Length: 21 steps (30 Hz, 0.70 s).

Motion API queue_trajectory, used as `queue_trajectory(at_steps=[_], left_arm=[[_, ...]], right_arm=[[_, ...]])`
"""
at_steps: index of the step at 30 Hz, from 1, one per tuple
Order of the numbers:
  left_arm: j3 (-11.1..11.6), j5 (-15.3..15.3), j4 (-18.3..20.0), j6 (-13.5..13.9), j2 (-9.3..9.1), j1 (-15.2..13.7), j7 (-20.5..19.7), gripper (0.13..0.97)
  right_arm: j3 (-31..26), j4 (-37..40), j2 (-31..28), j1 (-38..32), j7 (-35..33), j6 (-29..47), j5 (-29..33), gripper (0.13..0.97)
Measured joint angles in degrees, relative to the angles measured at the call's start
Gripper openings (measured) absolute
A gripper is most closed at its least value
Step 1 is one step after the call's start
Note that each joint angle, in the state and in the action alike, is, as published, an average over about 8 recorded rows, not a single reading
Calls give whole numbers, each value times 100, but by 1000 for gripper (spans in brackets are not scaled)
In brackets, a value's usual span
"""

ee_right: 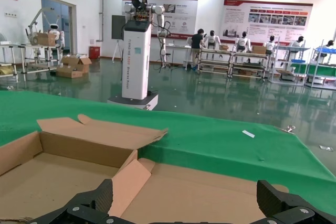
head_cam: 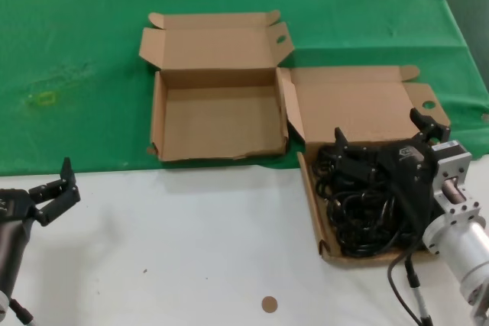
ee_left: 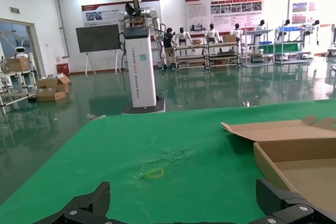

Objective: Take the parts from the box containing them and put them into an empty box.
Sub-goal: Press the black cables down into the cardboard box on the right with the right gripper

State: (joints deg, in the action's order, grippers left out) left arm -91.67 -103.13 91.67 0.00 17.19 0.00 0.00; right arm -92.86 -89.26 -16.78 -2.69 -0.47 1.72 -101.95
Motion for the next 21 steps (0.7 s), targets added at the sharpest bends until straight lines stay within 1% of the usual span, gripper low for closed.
queue_trajectory(at_steps=[17,21], left_arm=[[0,0,0,0,0,0,0,956],[0,0,0,0,0,0,0,919]], right_arm=[[0,0,0,0,0,0,0,966],[-8,2,-7,-1,4,-6,-3,966]])
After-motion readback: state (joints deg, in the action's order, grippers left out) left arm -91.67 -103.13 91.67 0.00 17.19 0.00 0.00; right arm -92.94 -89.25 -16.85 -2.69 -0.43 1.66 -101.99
